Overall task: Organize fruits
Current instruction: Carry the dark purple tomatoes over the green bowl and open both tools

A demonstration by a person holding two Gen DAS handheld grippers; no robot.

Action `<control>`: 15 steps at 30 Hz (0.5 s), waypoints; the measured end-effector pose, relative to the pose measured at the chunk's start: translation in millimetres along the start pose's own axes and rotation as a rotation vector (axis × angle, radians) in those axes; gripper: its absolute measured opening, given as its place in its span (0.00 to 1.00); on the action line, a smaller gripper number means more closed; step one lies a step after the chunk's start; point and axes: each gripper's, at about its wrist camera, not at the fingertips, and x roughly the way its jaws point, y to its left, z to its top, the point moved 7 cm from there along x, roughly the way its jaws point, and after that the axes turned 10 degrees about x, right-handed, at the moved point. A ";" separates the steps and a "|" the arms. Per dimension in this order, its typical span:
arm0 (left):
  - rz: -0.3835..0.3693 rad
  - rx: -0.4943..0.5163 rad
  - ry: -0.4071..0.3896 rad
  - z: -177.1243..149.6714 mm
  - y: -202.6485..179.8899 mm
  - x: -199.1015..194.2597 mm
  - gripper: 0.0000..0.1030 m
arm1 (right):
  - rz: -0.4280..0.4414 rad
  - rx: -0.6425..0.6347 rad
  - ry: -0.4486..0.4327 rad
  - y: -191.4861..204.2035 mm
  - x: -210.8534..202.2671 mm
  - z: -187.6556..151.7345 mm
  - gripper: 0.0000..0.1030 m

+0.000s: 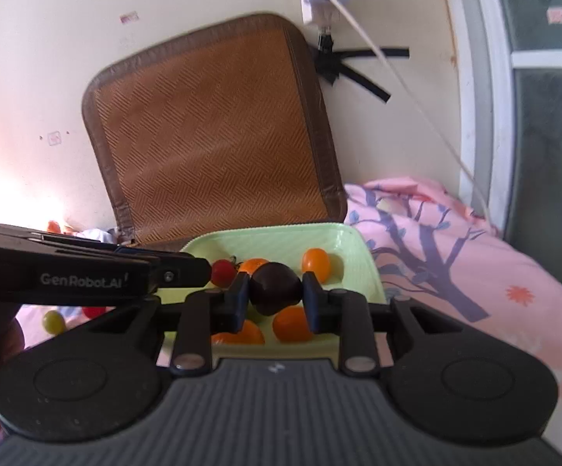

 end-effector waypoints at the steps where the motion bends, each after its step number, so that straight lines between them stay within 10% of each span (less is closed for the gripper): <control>1: 0.004 -0.006 0.011 -0.3 3.0 5.8 0.25 | -0.004 0.003 0.015 -2.1 9.0 0.0 0.31; 15: 0.021 -0.116 -0.115 20.3 45.5 -42.9 0.34 | -0.033 0.100 -0.109 -19.6 7.8 17.2 0.35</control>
